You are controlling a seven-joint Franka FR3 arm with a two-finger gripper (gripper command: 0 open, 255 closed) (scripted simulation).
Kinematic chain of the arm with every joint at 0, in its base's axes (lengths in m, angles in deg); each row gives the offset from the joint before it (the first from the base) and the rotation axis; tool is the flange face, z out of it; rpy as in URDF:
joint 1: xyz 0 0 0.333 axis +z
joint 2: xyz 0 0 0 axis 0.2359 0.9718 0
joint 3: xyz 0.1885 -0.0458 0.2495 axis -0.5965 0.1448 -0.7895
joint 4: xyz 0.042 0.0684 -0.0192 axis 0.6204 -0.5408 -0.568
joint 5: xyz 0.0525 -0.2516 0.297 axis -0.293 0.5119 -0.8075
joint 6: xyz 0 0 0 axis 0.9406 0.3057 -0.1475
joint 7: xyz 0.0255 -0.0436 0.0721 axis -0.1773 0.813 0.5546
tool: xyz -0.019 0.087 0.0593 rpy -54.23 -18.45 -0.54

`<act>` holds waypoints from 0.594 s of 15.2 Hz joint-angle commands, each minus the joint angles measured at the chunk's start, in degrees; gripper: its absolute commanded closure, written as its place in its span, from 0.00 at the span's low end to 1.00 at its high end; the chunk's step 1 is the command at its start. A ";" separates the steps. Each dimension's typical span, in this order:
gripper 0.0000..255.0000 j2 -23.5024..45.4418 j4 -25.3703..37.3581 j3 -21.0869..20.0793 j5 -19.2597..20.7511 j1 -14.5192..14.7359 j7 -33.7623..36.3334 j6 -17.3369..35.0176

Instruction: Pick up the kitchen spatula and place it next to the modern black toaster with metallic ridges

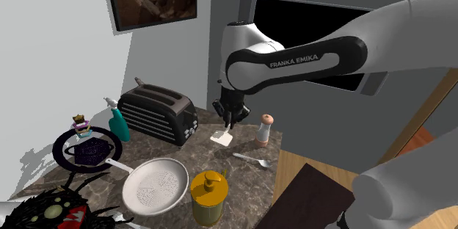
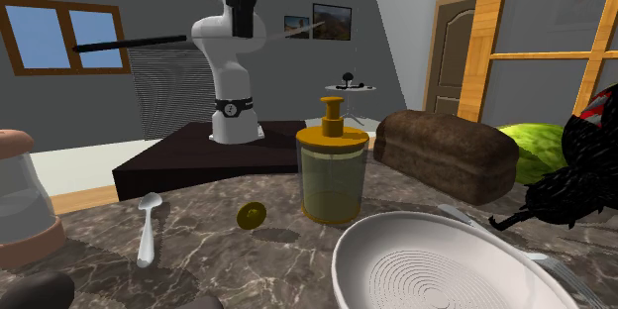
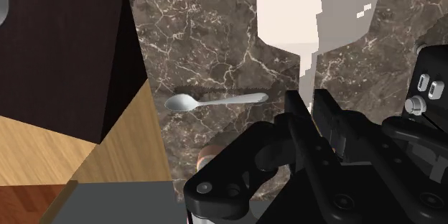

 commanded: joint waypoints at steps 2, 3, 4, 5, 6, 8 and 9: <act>1.00 5.95 4.47 -0.04 4.54 -2.92 -0.28 0.27; 1.00 7.89 5.97 0.00 6.04 -3.65 -0.26 0.24; 1.00 9.88 7.54 0.07 7.57 -4.31 -0.21 0.14; 1.00 11.90 9.19 0.17 9.13 -4.85 -0.12 -0.02; 1.00 13.95 10.92 0.32 10.70 -5.30 -0.01 -0.26; 1.00 18.12 14.62 0.73 13.84 -5.90 0.21 -0.97; 1.00 20.22 16.60 1.05 15.37 -5.99 0.30 -1.43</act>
